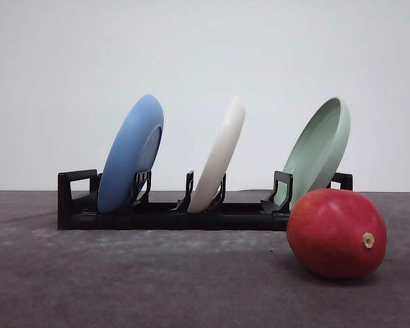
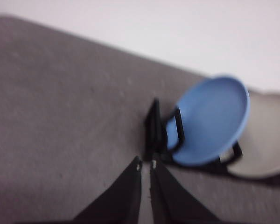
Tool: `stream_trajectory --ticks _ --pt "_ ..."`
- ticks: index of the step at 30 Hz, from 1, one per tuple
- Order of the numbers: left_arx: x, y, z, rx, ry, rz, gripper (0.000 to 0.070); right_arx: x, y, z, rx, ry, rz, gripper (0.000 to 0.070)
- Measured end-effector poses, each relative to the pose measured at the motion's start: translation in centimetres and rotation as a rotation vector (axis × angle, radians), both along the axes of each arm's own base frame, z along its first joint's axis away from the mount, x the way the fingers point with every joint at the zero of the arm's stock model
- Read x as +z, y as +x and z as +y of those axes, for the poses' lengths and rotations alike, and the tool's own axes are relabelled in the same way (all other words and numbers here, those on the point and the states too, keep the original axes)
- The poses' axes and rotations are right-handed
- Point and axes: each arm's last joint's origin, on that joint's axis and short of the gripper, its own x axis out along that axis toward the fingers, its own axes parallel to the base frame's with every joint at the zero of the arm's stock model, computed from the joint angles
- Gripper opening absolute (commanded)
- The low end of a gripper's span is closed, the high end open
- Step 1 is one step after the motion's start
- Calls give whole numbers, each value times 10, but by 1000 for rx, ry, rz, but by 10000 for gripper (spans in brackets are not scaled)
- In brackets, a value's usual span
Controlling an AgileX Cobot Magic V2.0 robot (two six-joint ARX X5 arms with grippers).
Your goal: Place pomegranate in white plate
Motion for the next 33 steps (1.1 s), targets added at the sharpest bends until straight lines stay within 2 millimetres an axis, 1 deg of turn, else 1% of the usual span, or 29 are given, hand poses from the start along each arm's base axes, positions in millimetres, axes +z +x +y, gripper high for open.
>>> stream_trajectory --ticks 3,8,12,15,18,22,28,29,30,31,32,33 --pt "3 11 -2 -66 16 90 12 2 9 3 77 -8 54 7" --pt "1 37 -4 -165 72 185 12 -5 31 6 176 -41 164 7" --pt "-1 57 -11 -238 112 219 12 -12 47 8 222 -113 232 7" --pt "-2 68 -20 -311 136 201 12 -16 56 9 254 -168 264 8" --pt "-1 76 -32 -387 158 169 12 -17 58 13 294 -198 257 8" --pt "-1 83 -44 -470 202 135 12 -16 56 22 383 -231 229 9" --pt "-3 85 -52 -547 278 115 16 -16 53 32 477 -253 215 9" --pt "-3 84 -52 -553 285 111 33 -16 53 32 483 -257 213 20" --pt "-3 84 -52 -558 291 108 76 -16 53 32 487 -261 211 57" --pt "-3 84 -53 -562 296 105 142 -16 53 33 490 -263 210 117" --pt "-3 84 -53 -565 299 103 256 -16 53 33 491 -266 209 220" --pt "-3 84 -53 -568 301 102 343 -16 53 33 492 -268 208 303"
